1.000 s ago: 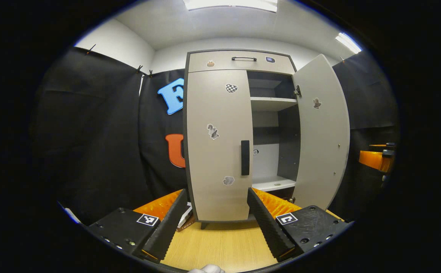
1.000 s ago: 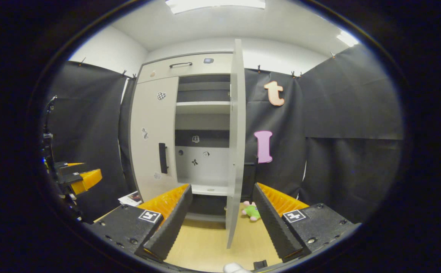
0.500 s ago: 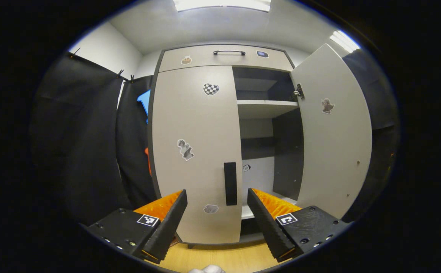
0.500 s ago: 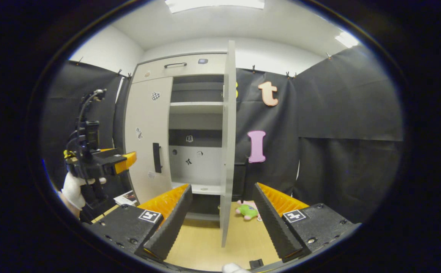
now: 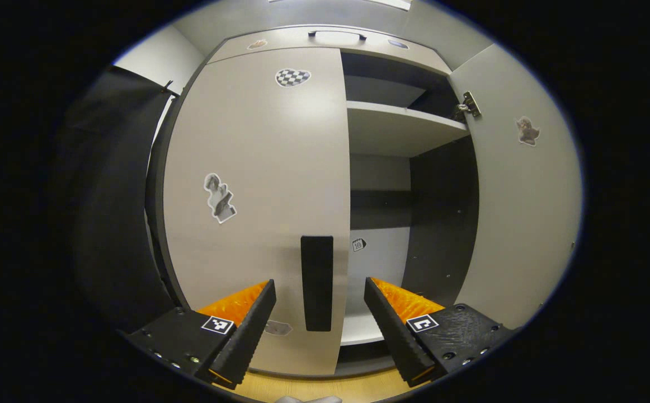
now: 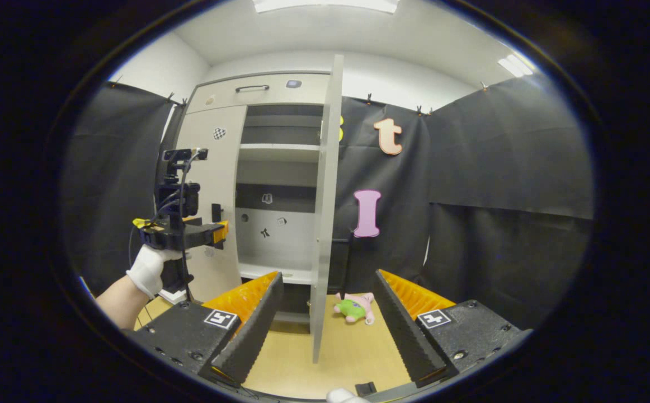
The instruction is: Open the right door of the double-door shoe cabinet with the right hand, and open the left door with the left hand.
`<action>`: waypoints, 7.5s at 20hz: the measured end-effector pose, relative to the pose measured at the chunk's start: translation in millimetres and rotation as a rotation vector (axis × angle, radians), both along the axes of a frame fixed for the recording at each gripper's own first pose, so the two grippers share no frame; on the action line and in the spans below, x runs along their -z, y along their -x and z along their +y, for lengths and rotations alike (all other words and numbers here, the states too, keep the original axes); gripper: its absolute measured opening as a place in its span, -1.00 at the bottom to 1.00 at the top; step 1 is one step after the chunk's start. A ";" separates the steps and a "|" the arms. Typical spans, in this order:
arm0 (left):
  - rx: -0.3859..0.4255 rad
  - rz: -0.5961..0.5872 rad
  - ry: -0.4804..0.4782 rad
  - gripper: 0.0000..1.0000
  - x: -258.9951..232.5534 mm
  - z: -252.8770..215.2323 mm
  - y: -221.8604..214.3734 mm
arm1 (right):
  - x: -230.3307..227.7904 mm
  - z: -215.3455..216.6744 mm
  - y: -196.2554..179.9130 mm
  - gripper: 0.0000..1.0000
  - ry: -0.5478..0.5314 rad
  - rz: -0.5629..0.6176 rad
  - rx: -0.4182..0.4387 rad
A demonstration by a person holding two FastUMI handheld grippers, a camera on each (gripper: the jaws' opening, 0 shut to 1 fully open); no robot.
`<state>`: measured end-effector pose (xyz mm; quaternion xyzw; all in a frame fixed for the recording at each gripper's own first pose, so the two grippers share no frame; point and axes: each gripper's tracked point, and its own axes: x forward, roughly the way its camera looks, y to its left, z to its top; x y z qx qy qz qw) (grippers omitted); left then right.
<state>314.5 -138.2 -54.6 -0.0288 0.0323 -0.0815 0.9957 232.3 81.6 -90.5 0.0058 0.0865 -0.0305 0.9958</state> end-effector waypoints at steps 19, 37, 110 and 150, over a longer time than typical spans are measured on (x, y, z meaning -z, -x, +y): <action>-0.004 0.034 -0.006 -0.48 18.1 -4.2 -34.1 | 0.7 -5.0 -2.0 1.00 0.021 -0.001 0.001; 0.035 0.023 0.002 -0.60 16.1 21.9 20.8 | -2.6 15.7 4.7 1.00 0.003 -0.025 -0.095; -0.130 -0.010 -0.012 0.94 -23.1 99.0 268.5 | -14.0 47.9 15.9 0.99 -0.067 -0.083 -0.164; -0.078 -0.045 -0.039 0.92 -37.5 69.9 266.3 | -21.6 46.9 8.5 1.00 -0.047 -0.118 -0.165</action>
